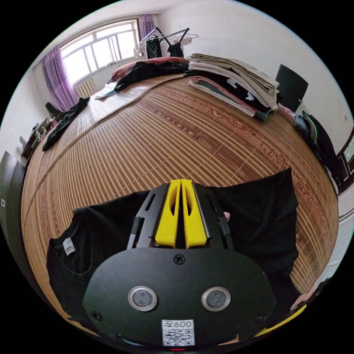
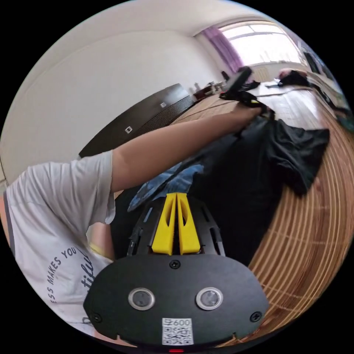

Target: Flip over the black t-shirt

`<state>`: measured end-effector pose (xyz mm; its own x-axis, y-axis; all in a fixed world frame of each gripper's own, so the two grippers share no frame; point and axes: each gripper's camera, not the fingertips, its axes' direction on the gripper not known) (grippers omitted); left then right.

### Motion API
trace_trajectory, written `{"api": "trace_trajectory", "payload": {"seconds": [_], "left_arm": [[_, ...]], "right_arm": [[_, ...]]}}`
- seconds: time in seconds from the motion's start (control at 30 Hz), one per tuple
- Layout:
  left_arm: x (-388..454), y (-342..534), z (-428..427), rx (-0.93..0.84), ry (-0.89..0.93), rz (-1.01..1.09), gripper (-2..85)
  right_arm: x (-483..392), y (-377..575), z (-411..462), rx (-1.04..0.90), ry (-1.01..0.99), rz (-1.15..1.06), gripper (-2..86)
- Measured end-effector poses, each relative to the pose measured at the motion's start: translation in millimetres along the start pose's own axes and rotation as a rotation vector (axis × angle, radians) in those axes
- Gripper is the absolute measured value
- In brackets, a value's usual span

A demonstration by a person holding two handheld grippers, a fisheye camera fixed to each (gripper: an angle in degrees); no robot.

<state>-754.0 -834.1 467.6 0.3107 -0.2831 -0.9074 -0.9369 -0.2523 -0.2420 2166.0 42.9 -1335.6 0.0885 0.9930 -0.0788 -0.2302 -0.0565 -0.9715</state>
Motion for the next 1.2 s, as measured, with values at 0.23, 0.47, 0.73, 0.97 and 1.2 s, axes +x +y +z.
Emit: {"api": "trace_trajectory", "payload": {"seconds": [0.23, 0.47, 0.73, 0.97, 1.2], "left_arm": [[-43.3, 32.9, -23.6, 0.131, 0.175, -0.065, 1.6], [-53.5, 62.8, -1.2, 0.004, 0.293, -0.031, 0.4], [-36.7, 70.3, 36.9, -0.017, 0.046, 0.016, 0.6], [-56.6, 94.1, 49.0, 0.035, 0.049, -0.001, 1.5], [-86.6, 114.9, 42.6, 0.132, 0.176, -0.101, 9.3]], "right_arm": [[60.8, 6.2, -4.9, -0.006, 0.026, 0.232, -0.9], [46.4, 1.9, 4.4, -0.025, 0.031, 0.160, -0.9], [62.2, 11.6, -6.5, 0.014, -0.035, 0.188, -0.9], [64.4, 9.2, -9.3, 0.026, -0.033, 0.187, -0.8], [60.5, 2.1, -5.1, -0.019, -0.028, 0.173, -0.8]]}}
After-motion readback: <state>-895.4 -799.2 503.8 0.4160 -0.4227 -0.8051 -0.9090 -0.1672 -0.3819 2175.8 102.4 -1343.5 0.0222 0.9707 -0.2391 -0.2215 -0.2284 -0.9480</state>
